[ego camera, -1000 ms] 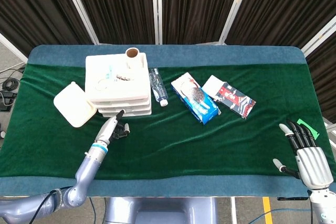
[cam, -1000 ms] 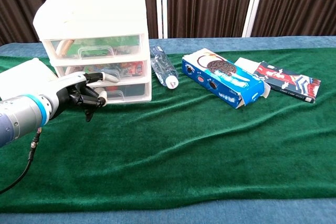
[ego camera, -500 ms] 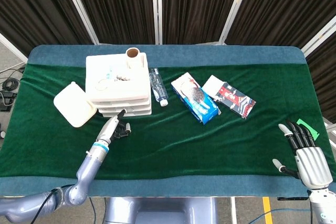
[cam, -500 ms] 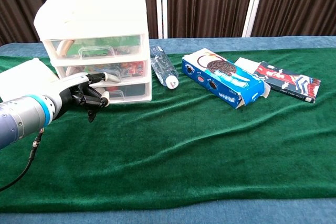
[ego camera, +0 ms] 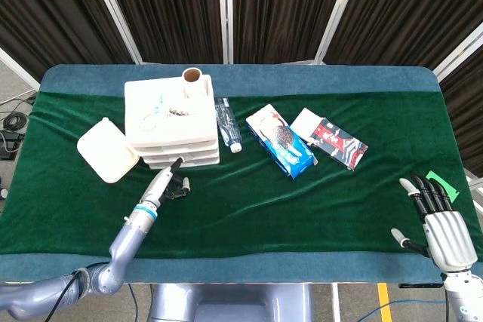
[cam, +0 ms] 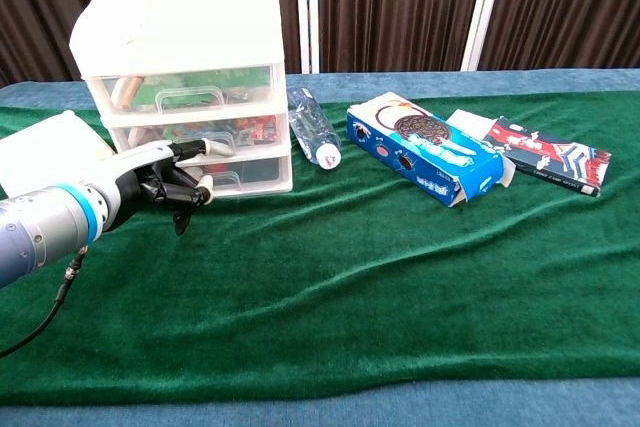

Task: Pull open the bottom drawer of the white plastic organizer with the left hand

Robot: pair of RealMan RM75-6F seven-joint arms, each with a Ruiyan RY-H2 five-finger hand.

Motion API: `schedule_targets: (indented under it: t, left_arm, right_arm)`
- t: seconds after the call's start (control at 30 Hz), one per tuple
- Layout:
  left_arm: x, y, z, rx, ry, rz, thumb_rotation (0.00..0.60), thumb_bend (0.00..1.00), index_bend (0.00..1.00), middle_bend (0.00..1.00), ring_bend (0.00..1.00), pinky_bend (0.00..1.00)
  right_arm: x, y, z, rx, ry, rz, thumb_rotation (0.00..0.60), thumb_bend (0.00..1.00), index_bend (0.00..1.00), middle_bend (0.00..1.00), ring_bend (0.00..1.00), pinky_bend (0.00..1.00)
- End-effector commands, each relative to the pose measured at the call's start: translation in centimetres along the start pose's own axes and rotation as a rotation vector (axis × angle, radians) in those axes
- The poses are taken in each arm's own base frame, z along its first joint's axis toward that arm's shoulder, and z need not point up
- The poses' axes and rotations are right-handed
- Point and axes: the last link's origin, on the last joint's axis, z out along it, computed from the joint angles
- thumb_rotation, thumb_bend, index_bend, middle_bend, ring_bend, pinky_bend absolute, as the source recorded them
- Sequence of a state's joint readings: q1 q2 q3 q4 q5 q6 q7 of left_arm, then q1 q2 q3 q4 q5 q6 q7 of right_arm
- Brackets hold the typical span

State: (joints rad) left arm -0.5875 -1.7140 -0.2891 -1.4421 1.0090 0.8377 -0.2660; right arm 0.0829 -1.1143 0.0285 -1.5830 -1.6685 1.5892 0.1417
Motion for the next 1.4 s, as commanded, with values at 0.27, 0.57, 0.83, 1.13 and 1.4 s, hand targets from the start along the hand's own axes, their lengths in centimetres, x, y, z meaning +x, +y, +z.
schedule_targets:
  t: [0.27,0.57,0.83,1.13,1.4]
  left_arm:
    - [-0.5,-0.3,-0.5,-0.01,-0.024,0.003,0.6,0.75,0.16,0.91,0.78,0.67]
    - [-0.8,-0.4,-1.1,-0.021,-0.036,-0.005,0.6,0.75,0.16,0.91,0.78,0.67]
    - [-1.1,-0.8,-1.9,-0.026,-0.05,-0.022,0.6,0.75,0.16,0.91,0.78,0.67]
    - [-1.0,-1.4,-2.4,-0.023,-0.052,-0.029,0.6,0.75,0.16,0.91,0.78,0.67]
    - [-1.0,-1.5,-2.5,-0.025,-0.055,-0.03,0.6,0.75,0.16,0.91,0.78,0.67]
  right_arm:
    - [0.0,0.0,0.0,0.0,0.001,0.0,0.6,0.09,0.09,0.0,0.0,0.0]
    - [0.1,0.0,0.0,-0.001,0.003,0.003,0.6,0.09,0.09,0.0,0.0,0.0]
    - [0.1,0.0,-0.1,-0.001,0.006,0.001,0.6,0.09,0.09,0.0,0.0,0.0]
    - [0.1,0.0,-0.1,-0.001,0.006,0.0,0.6,0.09,0.09,0.0,0.0,0.0]
    - [0.1,0.0,-0.1,-0.002,0.004,-0.001,0.6,0.09,0.09,0.0,0.0,0.0]
